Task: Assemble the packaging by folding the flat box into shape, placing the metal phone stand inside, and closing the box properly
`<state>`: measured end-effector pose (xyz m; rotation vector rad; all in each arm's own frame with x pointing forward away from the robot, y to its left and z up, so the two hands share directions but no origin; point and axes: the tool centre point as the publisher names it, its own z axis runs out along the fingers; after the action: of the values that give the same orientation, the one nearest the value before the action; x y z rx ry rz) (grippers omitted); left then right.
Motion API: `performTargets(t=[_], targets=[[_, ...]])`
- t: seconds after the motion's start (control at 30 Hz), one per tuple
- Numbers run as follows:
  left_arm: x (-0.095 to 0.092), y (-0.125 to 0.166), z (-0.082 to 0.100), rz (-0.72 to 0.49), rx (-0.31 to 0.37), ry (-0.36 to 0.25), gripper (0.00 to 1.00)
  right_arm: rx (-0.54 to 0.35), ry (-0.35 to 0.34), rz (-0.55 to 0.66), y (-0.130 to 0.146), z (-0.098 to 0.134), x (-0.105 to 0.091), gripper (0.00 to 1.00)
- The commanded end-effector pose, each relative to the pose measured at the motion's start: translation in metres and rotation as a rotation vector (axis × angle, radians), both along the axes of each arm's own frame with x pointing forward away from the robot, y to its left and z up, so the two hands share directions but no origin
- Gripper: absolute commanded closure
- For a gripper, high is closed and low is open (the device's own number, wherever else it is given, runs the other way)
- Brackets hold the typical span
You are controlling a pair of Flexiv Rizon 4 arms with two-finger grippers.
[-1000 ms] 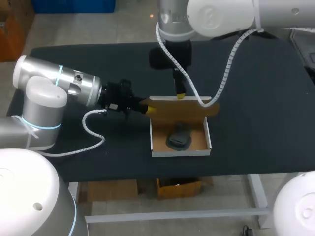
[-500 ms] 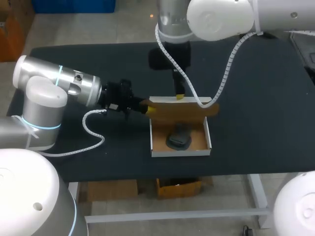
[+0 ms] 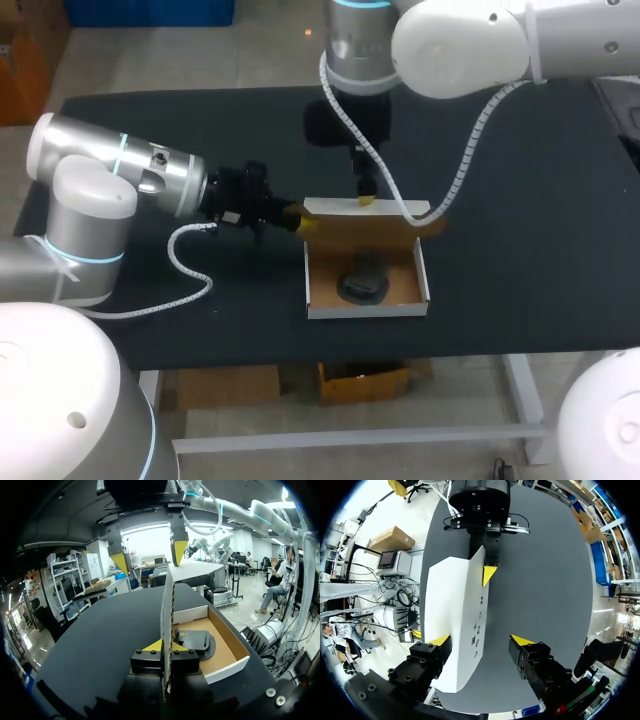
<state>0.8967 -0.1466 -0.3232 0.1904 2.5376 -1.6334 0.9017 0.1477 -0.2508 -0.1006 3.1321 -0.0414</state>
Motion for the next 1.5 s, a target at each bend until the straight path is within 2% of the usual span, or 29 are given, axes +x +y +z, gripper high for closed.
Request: performTargets(t=[0.03,0.63,1.5], targets=[[0.001,-0.001,-0.005,0.0,-0.002,0.0,1.0,0.001,-0.005,0.002,-0.002,-0.002,-0.001,0.26],[0.001,-0.001,-0.005,0.0,-0.002,0.0,1.0,0.004,-0.023,0.013,0.002,0.004,-0.009,0.26],[0.001,-0.001,-0.005,0.0,-0.002,0.0,1.0,-0.008,-0.014,-0.006,0.001,-0.005,-0.018,0.27]])
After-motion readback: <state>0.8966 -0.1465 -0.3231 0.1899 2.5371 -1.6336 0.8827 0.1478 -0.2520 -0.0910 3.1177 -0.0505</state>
